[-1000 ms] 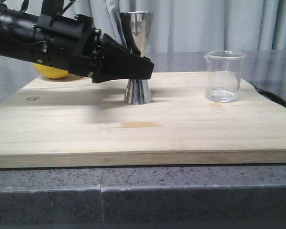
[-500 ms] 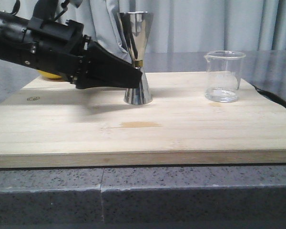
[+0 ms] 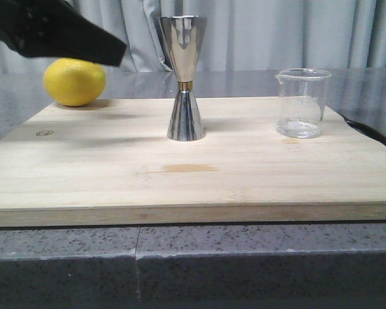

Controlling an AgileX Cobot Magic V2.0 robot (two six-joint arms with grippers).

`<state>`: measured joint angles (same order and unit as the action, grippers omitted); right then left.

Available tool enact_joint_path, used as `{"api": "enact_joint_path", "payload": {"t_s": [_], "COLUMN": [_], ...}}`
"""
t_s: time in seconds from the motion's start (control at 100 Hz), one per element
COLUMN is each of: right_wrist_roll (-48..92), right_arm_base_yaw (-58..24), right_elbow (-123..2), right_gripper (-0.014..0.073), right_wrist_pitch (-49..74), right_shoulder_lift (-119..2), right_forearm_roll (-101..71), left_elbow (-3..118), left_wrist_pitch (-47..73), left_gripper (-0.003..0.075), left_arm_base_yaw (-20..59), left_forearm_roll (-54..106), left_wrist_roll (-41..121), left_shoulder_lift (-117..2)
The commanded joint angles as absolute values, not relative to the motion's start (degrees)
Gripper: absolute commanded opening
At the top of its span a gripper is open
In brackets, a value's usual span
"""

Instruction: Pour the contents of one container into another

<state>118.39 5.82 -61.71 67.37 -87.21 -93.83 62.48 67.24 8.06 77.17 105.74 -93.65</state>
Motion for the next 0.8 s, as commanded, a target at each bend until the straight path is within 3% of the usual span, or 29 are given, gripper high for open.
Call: {"api": "enact_joint_path", "payload": {"t_s": [0.0, 0.1, 0.26, 0.39, 0.48, 0.64, 0.79], "right_wrist_roll": [118.7, 118.7, 118.8, 118.8, 118.8, 119.2, 119.1], "right_arm_base_yaw": [6.2, 6.4, 6.4, 6.4, 6.4, 6.4, 6.4], "right_elbow": [-63.4, -63.4, -66.8, -71.3, -74.4, -77.3, -77.5], "right_gripper": [0.0501, 0.0501, 0.0501, 0.0501, 0.05, 0.05, 0.05], "right_wrist_pitch": [71.4, 65.8, 45.1, 26.2, 15.0, 4.4, 3.7], "right_shoulder_lift": [-84.9, -84.7, -83.0, -79.9, -76.7, -71.5, -65.4], "right_forearm_roll": [-98.1, -102.3, -104.7, -104.7, -104.7, -104.7, -104.7], "left_elbow": [64.0, 64.0, 64.1, 64.1, 65.9, 70.3, 75.9], "left_wrist_pitch": [73.5, 73.5, 68.0, 56.5, 44.5, 27.7, 26.2], "left_gripper": [0.0456, 0.0399, 0.0337, 0.0336, 0.0336, 0.0336, 0.0335], "left_arm_base_yaw": [5.8, 1.7, -8.8, -18.4, -23.1, -24.6, -21.9], "left_forearm_roll": [80.9, 83.8, 92.3, 105.8, 106.0, 106.0, 106.0], "left_wrist_roll": [102.3, 99.6, 99.5, 99.5, 98.6, 98.3, 91.9], "left_shoulder_lift": [-86.7, -81.2, -74.3, -69.9, -67.0, -64.4, -63.7]}}
